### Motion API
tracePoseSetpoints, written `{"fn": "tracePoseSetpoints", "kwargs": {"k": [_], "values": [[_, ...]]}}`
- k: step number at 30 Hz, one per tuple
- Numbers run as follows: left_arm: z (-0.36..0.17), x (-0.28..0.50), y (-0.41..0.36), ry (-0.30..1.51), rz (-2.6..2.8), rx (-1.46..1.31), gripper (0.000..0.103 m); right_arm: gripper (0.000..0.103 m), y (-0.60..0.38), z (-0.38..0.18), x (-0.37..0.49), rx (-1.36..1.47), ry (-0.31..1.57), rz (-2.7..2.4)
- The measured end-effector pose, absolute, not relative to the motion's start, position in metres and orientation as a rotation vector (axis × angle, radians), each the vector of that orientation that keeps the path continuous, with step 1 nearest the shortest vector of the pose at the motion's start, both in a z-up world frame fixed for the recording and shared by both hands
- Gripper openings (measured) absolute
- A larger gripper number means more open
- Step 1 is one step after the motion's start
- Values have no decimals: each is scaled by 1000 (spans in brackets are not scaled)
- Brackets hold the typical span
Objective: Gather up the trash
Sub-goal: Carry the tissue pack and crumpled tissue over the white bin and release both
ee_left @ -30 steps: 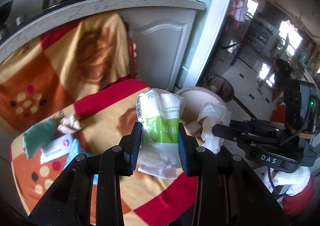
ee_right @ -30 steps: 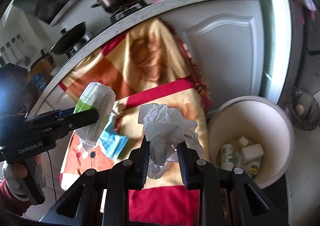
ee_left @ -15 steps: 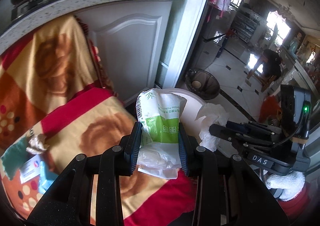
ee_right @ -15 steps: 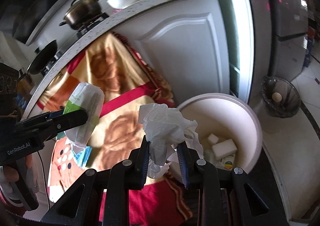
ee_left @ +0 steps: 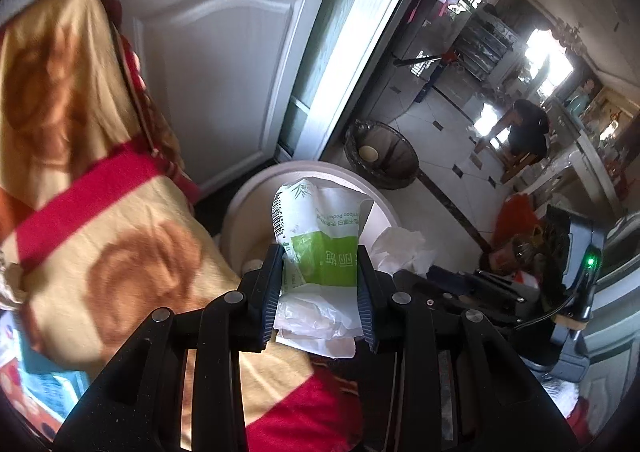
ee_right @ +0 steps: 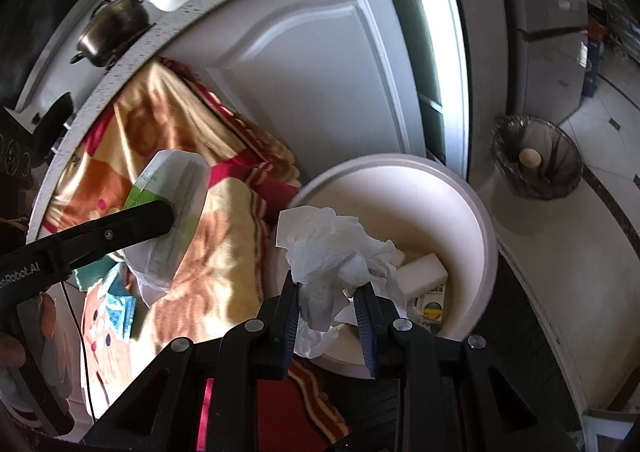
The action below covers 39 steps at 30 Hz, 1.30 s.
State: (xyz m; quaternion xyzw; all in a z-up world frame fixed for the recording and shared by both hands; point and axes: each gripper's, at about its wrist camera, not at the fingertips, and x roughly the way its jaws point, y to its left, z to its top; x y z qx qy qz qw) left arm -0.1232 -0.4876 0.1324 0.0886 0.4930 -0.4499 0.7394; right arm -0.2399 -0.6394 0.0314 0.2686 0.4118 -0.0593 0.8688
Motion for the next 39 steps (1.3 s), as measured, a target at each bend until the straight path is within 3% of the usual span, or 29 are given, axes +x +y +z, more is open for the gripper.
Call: {"fn": "tracePoseSetpoints", "kwargs": {"k": [21, 29, 31, 33, 36, 39], "values": [[92, -117, -503, 1149, -921, 224, 33, 25, -649, -13, -226, 580, 957, -183], [88, -112, -503, 1154, -917, 209, 40, 25, -650, -24, -220, 588, 978, -200], [88, -110, -503, 1154, -920, 207, 43, 30, -649, -24, -219, 581, 975, -206], [87, -109, -503, 1156, -926, 204, 46, 45, -650, -23, -218, 569, 970, -223], [86, -108, -501, 1160, -926, 195, 55, 46, -650, -22, -218, 566, 971, -234], [87, -109, -499, 1164, -928, 189, 56, 46, -650, -22, -219, 569, 971, -237]]}}
